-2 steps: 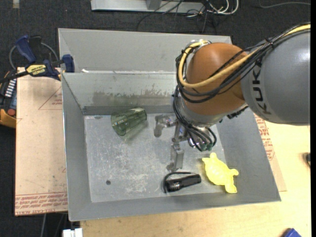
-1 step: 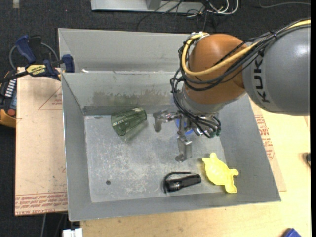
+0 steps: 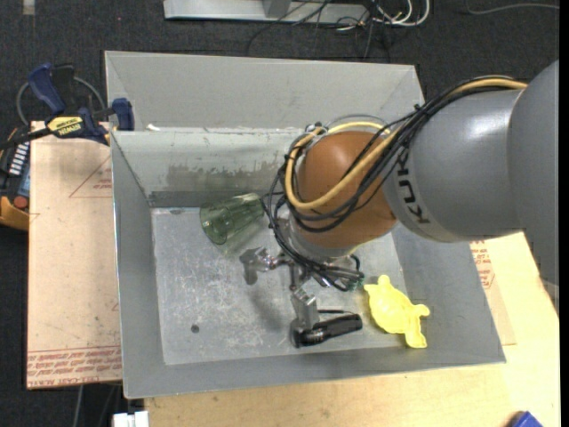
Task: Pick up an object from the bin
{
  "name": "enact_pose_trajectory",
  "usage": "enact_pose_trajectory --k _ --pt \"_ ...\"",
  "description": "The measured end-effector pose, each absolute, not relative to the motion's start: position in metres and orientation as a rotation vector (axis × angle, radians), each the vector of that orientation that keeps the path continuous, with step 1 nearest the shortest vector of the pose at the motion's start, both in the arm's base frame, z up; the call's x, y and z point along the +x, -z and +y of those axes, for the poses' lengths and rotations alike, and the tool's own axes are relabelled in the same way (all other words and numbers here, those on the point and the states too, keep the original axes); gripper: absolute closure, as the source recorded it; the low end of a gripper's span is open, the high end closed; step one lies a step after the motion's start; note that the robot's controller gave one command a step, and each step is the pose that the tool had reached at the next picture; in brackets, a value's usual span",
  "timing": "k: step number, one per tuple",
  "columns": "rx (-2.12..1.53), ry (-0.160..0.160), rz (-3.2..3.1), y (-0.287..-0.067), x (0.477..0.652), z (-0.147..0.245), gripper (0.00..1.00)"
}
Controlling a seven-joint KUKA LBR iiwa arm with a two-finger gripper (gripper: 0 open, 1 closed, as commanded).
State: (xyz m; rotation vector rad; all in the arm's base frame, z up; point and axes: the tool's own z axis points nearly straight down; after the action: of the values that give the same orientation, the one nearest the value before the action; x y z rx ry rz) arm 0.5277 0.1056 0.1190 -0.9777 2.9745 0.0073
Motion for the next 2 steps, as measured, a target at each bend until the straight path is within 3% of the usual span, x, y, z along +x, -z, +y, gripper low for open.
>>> enact_pose_trajectory --k 1,2 --pt "-0.972 -0.007 2.981 -0.202 0.589 0.164 0.0" --pt "-1.564 -0.007 2.711 -0.069 0.555 0.146 1.0"
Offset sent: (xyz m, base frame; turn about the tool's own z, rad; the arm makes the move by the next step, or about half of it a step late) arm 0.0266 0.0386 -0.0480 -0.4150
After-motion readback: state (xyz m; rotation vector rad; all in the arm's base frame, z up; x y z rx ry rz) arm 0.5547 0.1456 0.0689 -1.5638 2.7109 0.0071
